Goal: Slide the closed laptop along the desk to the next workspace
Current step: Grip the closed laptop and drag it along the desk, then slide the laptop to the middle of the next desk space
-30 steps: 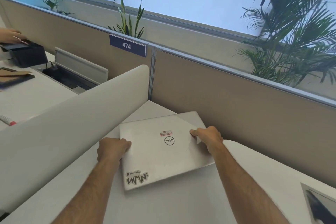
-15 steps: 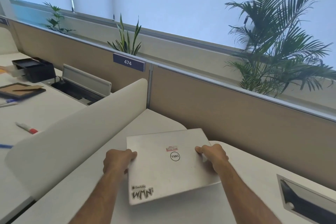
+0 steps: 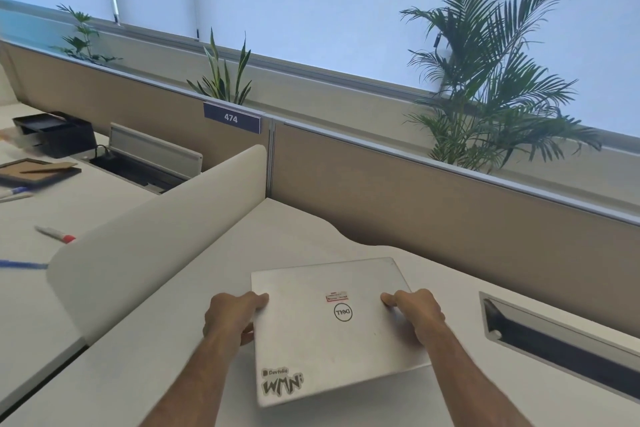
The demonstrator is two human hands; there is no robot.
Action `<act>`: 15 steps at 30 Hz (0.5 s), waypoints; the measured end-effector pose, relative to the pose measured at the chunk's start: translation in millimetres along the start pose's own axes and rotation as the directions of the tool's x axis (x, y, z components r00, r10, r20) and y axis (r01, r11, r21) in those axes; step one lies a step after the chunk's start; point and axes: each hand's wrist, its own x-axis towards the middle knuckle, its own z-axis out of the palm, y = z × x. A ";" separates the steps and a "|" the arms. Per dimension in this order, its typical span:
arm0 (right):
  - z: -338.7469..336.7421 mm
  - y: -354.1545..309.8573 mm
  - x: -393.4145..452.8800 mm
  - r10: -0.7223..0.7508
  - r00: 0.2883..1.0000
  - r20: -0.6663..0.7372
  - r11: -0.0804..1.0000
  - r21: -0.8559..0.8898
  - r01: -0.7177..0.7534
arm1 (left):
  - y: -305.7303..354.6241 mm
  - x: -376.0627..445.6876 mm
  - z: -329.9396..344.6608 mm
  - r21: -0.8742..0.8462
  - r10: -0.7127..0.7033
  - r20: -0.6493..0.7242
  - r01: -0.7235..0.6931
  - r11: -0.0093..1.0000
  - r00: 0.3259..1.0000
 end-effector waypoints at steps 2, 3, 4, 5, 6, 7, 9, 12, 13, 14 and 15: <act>-8.7 12.9 -9.2 0.009 1.000 -0.006 1.000 0.009 -0.009 | -6.1 -8.9 0.5 0.010 0.001 0.030 -0.001 1.000 1.000; -13.3 19.4 -13.8 0.013 1.000 -0.008 1.000 0.014 -0.013 | -9.6 -13.3 1.2 0.012 -0.002 0.050 0.002 1.000 0.999; -18.1 25.9 -18.3 0.017 1.000 -0.009 1.000 0.020 -0.016 | -13.2 -17.6 2.1 0.009 -0.006 0.072 0.005 1.000 0.997; -22.9 32.4 -22.5 0.021 1.000 -0.010 0.999 0.028 -0.020 | -16.8 -21.9 3.5 0.003 -0.011 0.093 0.011 1.000 0.996; -27.8 39.1 -26.4 0.026 1.000 -0.011 0.999 0.035 -0.025 | -20.3 -26.3 5.2 0.001 -0.016 0.110 0.016 1.000 0.994; -32.6 46.2 -30.2 0.033 0.999 -0.013 0.999 0.041 -0.032 | -23.8 -31.1 7.1 0.004 -0.021 0.125 0.021 1.000 0.992; -42.9 60.4 -37.8 0.049 0.999 -0.024 0.998 0.048 -0.048 | -30.2 -41.4 12.1 0.009 -0.033 0.152 0.032 0.999 0.988; -59.1 82.6 -48.0 0.079 0.996 -0.043 0.996 0.050 -0.077 | -42.1 -58.7 21.2 0.028 -0.058 0.188 0.053 0.998 0.980; -64.3 90.4 -51.3 0.091 0.995 -0.048 0.995 0.052 -0.088 | -46.6 -64.4 24.3 0.037 -0.067 0.200 0.061 0.997 0.978; -69.5 98.2 -54.6 0.102 0.993 -0.053 0.994 0.055 -0.099 | -51.3 -69.9 27.5 0.044 -0.075 0.211 0.068 0.997 0.975; -74.7 106.3 -57.9 0.113 0.992 -0.057 0.992 0.061 -0.109 | -56.1 -75.5 30.7 0.051 -0.082 0.222 0.073 0.996 0.972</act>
